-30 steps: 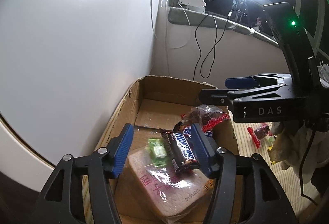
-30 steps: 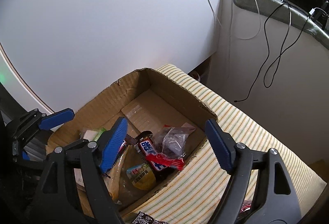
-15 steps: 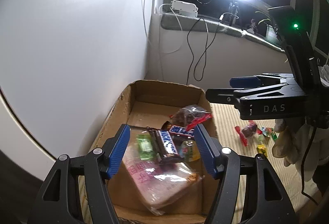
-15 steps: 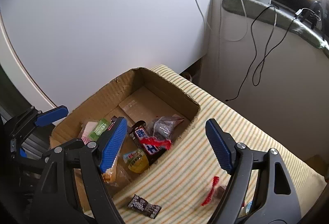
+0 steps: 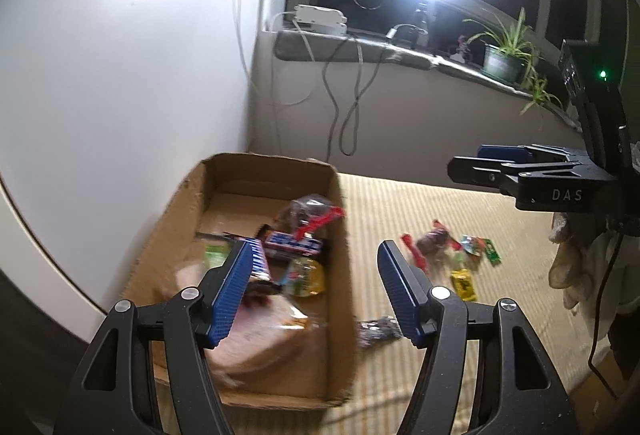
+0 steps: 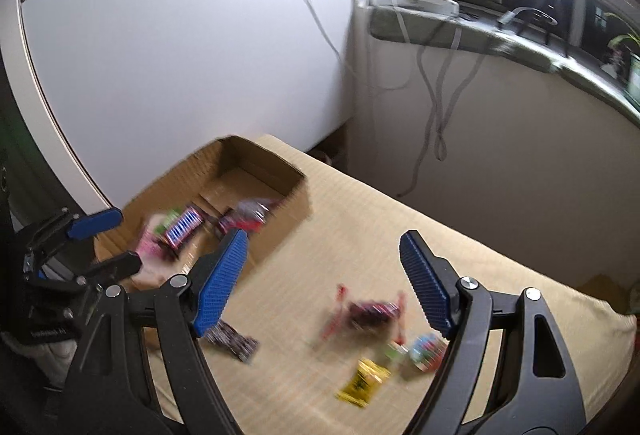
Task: Organize snacks
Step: 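Move both open tools back over the remaining snacks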
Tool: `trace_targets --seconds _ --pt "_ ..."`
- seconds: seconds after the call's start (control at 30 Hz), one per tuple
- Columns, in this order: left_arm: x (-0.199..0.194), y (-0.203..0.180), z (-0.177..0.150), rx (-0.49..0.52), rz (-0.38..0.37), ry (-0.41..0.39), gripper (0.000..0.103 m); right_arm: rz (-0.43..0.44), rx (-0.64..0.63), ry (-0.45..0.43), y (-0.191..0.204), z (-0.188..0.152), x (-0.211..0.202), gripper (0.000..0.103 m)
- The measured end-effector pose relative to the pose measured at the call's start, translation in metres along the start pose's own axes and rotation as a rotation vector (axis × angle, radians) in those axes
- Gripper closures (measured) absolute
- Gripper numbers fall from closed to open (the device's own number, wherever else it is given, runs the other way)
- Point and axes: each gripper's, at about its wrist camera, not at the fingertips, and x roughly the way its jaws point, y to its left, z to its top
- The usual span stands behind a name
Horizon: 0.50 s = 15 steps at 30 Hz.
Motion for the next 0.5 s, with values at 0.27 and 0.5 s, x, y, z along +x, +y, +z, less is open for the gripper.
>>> trace_targets --seconds 0.27,0.5 --pt "0.012 -0.039 -0.011 0.03 -0.08 0.039 0.038 -0.07 0.045 0.075 -0.046 -0.046 -0.018 0.021" --pt "0.031 -0.078 -0.024 0.053 -0.15 0.099 0.038 -0.1 0.101 0.123 -0.088 -0.08 -0.022 0.022"
